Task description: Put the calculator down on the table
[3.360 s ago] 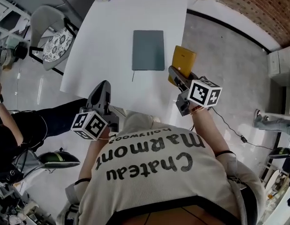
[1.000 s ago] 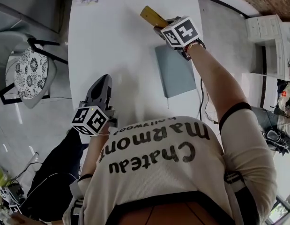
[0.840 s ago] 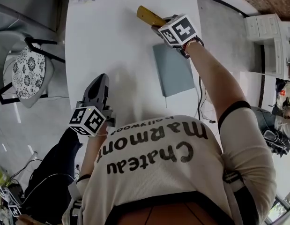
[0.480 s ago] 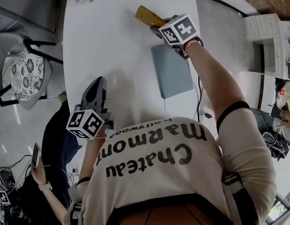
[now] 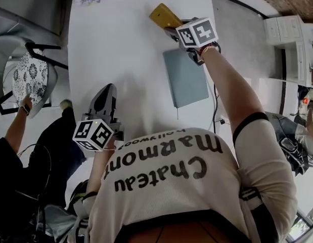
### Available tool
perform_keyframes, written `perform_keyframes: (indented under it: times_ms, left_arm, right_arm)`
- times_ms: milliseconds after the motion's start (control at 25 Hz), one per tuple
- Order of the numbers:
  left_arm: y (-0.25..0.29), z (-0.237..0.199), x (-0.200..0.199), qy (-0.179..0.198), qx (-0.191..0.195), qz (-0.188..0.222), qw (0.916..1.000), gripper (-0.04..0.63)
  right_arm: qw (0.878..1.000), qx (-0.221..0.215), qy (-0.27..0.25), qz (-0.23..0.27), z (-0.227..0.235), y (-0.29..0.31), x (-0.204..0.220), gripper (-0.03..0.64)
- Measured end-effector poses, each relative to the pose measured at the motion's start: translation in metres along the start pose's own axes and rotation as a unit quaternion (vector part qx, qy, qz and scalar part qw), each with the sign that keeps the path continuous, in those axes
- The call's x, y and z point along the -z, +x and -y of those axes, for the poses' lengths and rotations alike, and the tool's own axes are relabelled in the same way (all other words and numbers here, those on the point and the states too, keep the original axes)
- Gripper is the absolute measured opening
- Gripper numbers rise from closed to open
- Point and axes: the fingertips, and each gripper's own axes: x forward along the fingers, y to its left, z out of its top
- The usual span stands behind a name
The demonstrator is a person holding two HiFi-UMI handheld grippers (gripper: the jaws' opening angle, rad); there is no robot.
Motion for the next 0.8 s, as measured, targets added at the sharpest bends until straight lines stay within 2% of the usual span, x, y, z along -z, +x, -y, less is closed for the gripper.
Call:
perform_keyframes:
  times_ms: [400,800]
  left_arm:
    - [-0.004,0.0,0.004,0.001,-0.001,-0.002,1.0,0.002]
    - [-0.011,-0.011,-0.005,-0.004,-0.025,0.016,0.9996,0.002]
  right_arm:
    - [0.999,0.027,0.037,0.005,0.015,0.004,0.006,0.282]
    - [0.996,0.055,0.065,0.009,0.024,0.006,0.007,0.348]
